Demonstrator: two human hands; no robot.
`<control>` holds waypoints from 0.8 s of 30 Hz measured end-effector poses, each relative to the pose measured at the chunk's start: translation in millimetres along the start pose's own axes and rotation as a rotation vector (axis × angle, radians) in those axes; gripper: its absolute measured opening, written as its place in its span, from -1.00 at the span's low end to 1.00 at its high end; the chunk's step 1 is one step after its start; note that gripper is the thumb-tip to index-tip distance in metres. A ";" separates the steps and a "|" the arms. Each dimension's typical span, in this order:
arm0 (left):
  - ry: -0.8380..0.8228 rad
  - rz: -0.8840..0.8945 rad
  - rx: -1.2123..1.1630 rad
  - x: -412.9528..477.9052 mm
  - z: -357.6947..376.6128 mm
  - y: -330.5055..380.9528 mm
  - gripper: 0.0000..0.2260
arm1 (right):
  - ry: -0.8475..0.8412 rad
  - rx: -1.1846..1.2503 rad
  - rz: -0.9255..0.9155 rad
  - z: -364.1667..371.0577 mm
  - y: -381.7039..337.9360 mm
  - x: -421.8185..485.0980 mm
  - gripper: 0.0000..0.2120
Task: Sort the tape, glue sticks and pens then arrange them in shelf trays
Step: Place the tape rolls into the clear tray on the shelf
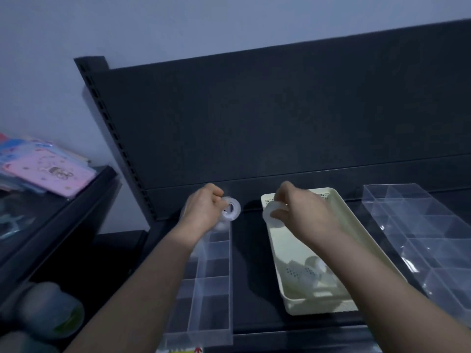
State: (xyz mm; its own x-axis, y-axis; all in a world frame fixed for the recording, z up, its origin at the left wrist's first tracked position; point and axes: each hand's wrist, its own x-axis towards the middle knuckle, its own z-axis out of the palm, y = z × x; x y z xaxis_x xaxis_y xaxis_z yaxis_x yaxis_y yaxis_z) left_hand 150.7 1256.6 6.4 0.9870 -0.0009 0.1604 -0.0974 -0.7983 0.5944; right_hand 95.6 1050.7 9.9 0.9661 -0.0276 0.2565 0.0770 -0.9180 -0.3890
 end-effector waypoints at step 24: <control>-0.060 0.252 0.392 7.8 -31.7 -70.2 -0.70 | -0.255 -0.165 -0.244 79.8 -90.8 32.3 -0.66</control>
State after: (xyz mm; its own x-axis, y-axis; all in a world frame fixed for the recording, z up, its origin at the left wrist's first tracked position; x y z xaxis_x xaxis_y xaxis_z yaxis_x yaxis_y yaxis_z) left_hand 161.1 1331.7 -9.1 0.9455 -0.2496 0.2091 -0.2909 -0.9360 0.1980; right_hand 139.5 1164.7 -17.1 0.9561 0.2796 0.0874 0.2916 -0.9373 -0.1911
